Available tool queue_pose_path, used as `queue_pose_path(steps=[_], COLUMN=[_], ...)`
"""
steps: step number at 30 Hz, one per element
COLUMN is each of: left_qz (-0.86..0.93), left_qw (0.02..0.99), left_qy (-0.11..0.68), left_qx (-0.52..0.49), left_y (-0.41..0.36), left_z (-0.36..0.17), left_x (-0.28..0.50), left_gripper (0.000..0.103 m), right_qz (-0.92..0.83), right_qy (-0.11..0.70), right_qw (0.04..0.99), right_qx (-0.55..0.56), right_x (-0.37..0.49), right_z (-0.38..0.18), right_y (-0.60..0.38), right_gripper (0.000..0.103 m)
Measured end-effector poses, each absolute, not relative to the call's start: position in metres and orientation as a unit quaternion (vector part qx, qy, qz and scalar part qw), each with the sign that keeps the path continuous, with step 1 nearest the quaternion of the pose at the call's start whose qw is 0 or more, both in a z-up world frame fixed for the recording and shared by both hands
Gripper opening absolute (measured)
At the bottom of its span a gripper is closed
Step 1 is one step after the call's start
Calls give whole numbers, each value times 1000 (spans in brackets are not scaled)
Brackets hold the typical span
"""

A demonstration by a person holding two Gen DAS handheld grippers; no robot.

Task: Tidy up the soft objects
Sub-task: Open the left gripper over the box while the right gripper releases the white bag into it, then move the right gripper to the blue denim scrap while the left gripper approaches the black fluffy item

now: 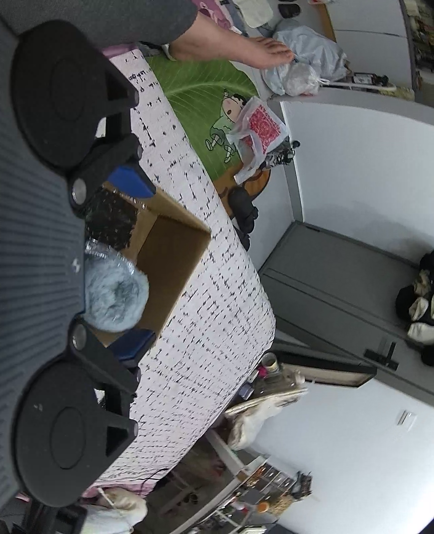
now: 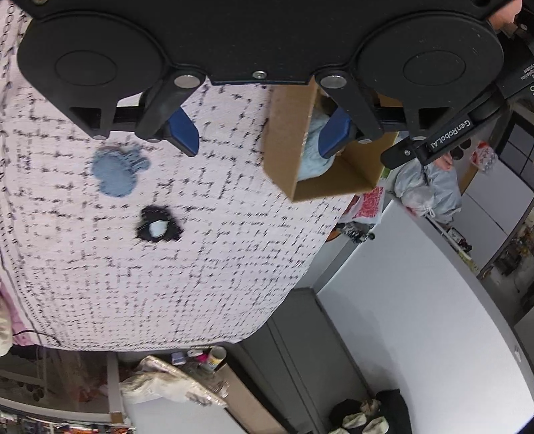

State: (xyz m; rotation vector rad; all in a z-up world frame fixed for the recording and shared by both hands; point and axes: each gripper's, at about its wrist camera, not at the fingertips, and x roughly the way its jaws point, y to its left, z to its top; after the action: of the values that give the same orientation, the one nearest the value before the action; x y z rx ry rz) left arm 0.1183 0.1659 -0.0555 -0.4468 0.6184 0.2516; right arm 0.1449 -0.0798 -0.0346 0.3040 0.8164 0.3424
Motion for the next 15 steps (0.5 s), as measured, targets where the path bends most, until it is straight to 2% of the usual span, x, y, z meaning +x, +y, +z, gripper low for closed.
queue_pose_path(steps=[4, 8, 15], left_qz=[111, 100, 91], left_qw=[923, 926, 927], left_qy=[303, 308, 315], left_qx=[-207, -194, -181], left_y=[149, 129, 102], left_z=[-47, -40, -30], left_x=[119, 121, 125], left_gripper=[91, 92, 93], right_qz=[155, 148, 151], right_qy=[391, 387, 380], right_qw=[894, 896, 891], right_qx=[156, 164, 194], right_x=[145, 145, 147], right_z=[-32, -30, -21], right_y=[-103, -125, -157], right_gripper=[86, 91, 93])
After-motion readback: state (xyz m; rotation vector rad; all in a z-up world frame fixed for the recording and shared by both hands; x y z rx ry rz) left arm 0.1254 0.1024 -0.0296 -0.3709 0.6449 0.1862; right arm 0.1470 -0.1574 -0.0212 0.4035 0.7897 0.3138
